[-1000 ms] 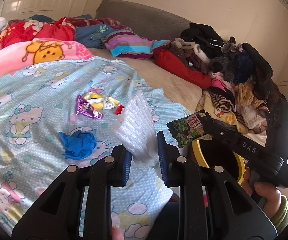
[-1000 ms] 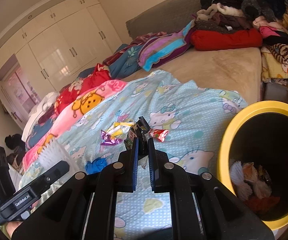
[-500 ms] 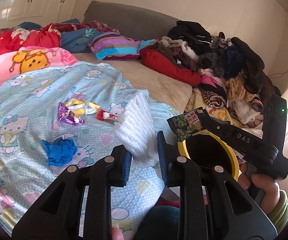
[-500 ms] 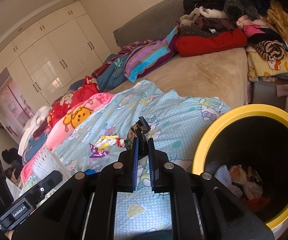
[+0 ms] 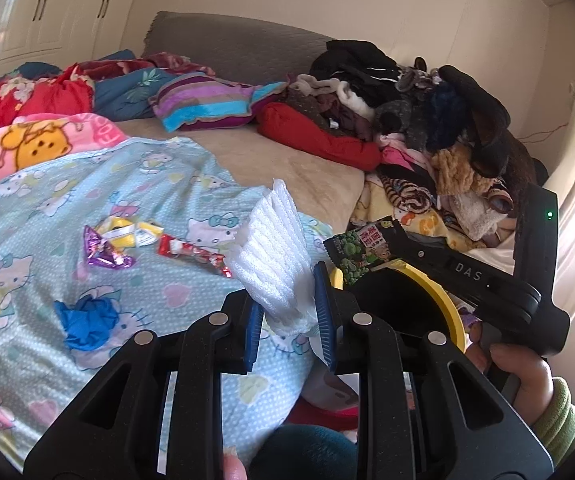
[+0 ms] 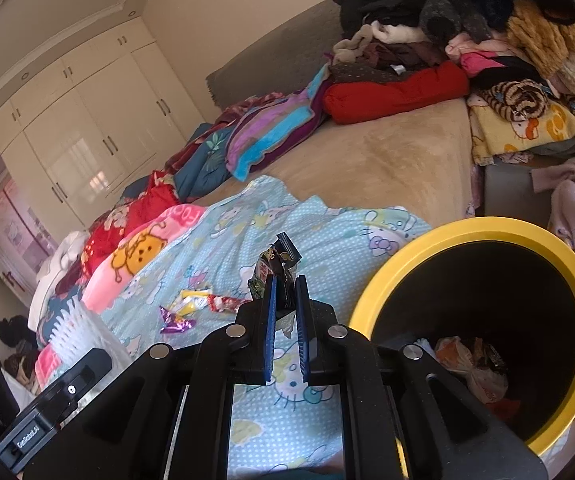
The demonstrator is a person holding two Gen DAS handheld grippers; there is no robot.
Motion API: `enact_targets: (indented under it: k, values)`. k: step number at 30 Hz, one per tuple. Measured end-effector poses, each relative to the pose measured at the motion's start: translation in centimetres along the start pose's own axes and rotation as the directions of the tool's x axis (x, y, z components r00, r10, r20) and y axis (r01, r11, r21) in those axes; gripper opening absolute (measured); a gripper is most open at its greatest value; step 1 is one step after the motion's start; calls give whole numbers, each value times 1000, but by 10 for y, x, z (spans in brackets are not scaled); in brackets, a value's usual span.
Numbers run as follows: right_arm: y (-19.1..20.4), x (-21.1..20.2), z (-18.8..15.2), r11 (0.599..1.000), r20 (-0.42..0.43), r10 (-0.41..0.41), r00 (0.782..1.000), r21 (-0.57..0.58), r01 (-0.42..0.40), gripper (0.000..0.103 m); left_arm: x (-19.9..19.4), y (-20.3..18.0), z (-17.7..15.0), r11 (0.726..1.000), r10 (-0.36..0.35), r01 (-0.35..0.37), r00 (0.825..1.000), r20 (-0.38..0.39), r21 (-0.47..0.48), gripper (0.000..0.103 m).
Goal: Collect trash
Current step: 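Carry both items over the yellow bin and open both tools to drop them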
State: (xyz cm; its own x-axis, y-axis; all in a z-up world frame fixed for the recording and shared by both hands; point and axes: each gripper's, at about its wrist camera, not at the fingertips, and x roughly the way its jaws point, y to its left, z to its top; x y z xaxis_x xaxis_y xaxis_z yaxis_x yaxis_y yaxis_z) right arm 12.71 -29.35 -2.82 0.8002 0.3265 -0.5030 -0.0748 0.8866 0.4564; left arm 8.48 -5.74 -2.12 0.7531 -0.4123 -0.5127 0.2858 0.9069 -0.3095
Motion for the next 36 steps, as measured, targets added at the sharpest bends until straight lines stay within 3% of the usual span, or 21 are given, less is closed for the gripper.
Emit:
enact_targets:
  k: [36]
  values:
    - [-94,-32,19,965,93,-245,965,114,234,9,55,-68,-9,990,-95,99,995,-43,96,18]
